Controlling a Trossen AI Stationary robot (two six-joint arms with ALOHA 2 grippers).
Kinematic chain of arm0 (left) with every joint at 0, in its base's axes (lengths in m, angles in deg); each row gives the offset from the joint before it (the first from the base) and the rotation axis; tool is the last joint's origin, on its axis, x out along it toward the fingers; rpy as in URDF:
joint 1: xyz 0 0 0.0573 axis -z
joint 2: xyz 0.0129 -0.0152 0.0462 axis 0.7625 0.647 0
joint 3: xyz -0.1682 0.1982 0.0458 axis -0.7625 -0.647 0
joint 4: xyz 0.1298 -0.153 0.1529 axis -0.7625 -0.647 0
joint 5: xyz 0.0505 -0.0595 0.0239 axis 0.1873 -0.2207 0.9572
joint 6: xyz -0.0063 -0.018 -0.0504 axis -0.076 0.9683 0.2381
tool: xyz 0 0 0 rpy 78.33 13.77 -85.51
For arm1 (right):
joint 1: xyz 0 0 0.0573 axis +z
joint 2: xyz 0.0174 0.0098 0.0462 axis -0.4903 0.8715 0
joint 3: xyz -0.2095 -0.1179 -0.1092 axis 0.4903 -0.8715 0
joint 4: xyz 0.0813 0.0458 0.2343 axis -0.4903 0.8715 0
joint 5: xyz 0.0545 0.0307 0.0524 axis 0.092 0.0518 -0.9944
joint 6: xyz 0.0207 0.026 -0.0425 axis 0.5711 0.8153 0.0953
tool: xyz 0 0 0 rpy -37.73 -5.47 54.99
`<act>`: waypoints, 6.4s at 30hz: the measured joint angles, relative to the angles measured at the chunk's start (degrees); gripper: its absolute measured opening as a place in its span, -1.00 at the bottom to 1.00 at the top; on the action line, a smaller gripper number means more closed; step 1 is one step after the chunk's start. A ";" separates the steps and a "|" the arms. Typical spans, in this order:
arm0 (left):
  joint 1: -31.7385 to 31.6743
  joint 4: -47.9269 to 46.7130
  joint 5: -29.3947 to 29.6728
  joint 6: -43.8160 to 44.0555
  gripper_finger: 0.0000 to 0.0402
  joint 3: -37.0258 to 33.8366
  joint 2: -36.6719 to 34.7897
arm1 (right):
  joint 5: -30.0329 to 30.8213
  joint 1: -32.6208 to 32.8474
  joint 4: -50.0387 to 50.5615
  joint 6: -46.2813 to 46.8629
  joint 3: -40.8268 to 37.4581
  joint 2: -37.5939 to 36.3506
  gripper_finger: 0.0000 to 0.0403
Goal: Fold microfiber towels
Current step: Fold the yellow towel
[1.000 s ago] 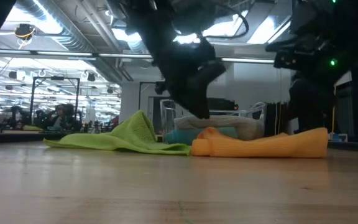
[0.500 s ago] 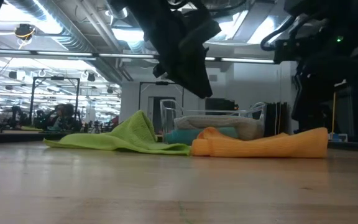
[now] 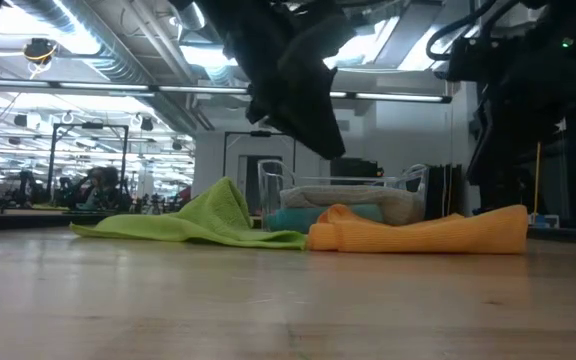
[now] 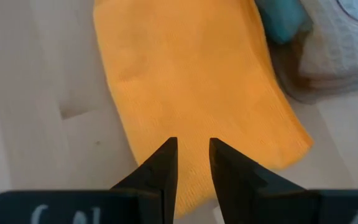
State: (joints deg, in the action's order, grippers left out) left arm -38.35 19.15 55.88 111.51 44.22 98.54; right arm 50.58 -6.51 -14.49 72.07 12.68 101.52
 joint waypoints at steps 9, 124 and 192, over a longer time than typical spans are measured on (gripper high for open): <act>0.04 1.82 0.64 -10.20 -0.53 -0.02 0.13 | -0.68 0.00 -1.80 -2.74 0.00 0.00 -0.46; 2.60 6.37 -35.43 4.03 -1.00 -0.17 7.96 | -32.72 2.96 -31.52 -2.27 -10.82 0.28 -0.96; 1.47 7.50 -36.70 0.25 -0.37 -0.02 6.62 | -34.75 4.85 -25.26 -2.49 -9.27 0.17 -0.24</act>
State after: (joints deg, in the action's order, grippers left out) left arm -36.88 26.66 19.18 111.76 44.20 105.17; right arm 15.84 -1.66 -39.75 69.58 3.41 101.69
